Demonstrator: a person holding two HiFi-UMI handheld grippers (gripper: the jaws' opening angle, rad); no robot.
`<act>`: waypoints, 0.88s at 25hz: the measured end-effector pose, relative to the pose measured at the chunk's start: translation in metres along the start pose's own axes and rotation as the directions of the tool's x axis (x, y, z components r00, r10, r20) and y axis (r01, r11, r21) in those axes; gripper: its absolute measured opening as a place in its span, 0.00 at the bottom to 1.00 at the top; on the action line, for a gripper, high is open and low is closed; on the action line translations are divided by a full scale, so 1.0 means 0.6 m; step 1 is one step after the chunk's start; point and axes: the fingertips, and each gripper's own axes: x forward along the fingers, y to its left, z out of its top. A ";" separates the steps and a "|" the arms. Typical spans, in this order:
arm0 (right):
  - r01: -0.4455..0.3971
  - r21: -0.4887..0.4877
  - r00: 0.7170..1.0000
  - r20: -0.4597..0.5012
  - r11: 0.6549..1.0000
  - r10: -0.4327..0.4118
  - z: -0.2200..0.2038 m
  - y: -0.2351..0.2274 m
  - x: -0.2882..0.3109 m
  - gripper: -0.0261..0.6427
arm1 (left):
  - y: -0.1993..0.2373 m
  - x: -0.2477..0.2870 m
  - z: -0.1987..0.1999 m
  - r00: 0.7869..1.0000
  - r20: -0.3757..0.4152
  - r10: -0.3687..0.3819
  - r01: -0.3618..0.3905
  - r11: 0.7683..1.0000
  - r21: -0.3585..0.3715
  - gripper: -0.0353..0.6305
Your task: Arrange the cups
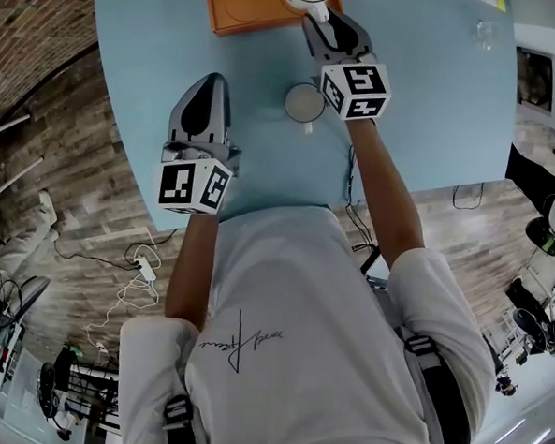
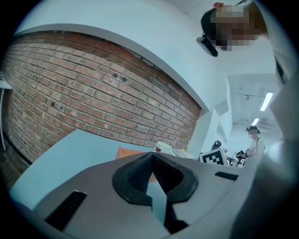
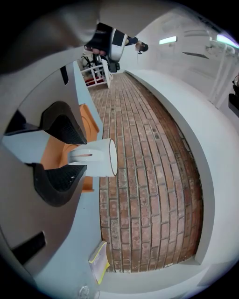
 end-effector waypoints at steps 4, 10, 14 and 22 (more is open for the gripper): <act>0.012 0.014 1.000 0.003 1.000 -0.012 0.000 -0.007 -0.009 0.21 | -0.007 -0.003 0.004 1.000 0.005 -0.008 0.008 1.000 0.012 0.06; 0.018 0.039 1.000 0.002 0.999 -0.018 0.011 -0.011 -0.026 0.21 | -0.017 -0.010 0.013 1.000 0.015 -0.018 0.018 1.000 0.014 0.06; 0.003 0.100 1.000 -0.003 0.995 -0.003 -0.001 -0.008 -0.040 0.21 | -0.028 -0.017 0.012 0.999 0.023 -0.028 0.028 1.000 0.013 0.06; 0.019 0.098 1.000 0.021 0.995 -0.022 0.008 -0.001 -0.074 0.21 | -0.046 -0.028 0.015 0.998 0.035 -0.043 0.042 0.999 0.025 0.06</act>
